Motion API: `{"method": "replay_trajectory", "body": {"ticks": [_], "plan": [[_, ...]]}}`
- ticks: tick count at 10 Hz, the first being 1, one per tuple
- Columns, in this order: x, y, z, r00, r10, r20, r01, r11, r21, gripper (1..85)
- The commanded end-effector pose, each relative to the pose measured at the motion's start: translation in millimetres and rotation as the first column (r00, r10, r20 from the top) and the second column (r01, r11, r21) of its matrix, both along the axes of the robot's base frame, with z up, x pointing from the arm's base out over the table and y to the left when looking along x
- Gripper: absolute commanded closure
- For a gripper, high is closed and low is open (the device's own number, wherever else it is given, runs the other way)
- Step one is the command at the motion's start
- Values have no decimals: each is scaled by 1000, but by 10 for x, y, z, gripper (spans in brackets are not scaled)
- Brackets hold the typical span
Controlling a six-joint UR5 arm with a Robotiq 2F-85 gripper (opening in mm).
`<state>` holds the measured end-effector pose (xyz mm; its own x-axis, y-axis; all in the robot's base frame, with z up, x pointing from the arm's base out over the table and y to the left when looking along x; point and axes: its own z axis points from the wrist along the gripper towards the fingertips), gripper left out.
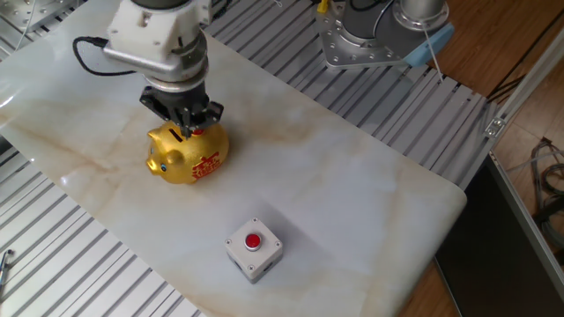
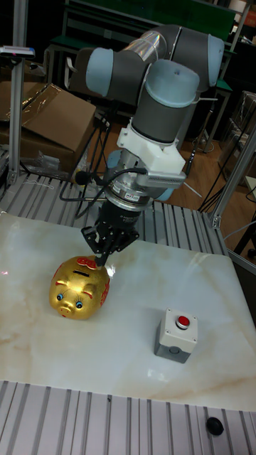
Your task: Drop coins into a piggy bank
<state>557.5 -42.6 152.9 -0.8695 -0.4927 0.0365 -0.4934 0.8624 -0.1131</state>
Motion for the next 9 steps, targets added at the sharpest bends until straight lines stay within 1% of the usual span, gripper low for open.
{"method": "replay_trajectory", "body": {"ticks": [1, 3, 4, 6, 8, 9], "plan": [[-23, -83, 78, 982, 186, -15, -186, 982, -27, 847], [-25, -118, 115, 957, 289, -19, -290, 956, -39, 847], [5, -151, 111, 933, 359, -16, -359, 932, -44, 847], [72, -253, 108, 869, 495, -16, -495, 866, -68, 847], [158, -360, 135, 804, 593, -33, -593, 797, -117, 847], [182, -356, 137, 779, 626, -35, -625, 771, -121, 847]]}}
